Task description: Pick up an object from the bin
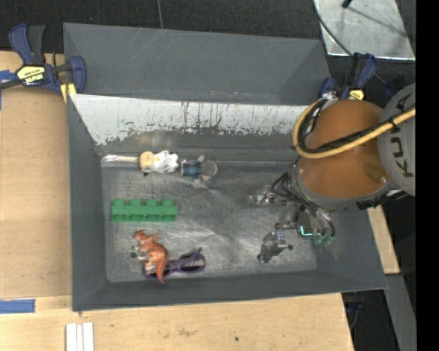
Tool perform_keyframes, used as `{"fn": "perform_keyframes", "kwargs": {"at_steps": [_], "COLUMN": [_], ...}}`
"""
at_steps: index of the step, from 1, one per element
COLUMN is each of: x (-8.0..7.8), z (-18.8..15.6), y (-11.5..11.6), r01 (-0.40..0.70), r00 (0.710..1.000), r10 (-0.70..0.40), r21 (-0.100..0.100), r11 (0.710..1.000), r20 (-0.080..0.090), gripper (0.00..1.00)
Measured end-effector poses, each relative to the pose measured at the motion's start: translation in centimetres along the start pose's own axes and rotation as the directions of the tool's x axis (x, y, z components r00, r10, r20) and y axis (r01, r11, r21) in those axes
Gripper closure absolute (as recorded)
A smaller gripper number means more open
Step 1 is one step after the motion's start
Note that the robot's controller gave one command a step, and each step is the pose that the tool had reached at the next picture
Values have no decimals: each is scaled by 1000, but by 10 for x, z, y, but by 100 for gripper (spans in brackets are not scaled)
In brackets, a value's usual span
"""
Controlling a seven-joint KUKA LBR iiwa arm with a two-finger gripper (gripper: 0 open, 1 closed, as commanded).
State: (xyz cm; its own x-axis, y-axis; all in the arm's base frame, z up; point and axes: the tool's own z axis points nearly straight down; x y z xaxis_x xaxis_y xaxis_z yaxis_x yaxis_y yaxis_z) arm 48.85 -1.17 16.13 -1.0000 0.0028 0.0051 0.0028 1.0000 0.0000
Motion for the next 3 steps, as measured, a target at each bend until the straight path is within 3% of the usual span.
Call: {"fn": "perform_keyframes", "kwargs": {"at_steps": [1,2,3], "x": [-2,-7,-16], "z": [-3,27,76], "y": [0,11,46], "r01": [1,137,226], "r00": [1000,990,974], "r10": [-1,-137,-226], "r21": [0,3,1], "r11": [1000,991,974], "r20": [8,16,7], "gripper": [0,0,0]}}
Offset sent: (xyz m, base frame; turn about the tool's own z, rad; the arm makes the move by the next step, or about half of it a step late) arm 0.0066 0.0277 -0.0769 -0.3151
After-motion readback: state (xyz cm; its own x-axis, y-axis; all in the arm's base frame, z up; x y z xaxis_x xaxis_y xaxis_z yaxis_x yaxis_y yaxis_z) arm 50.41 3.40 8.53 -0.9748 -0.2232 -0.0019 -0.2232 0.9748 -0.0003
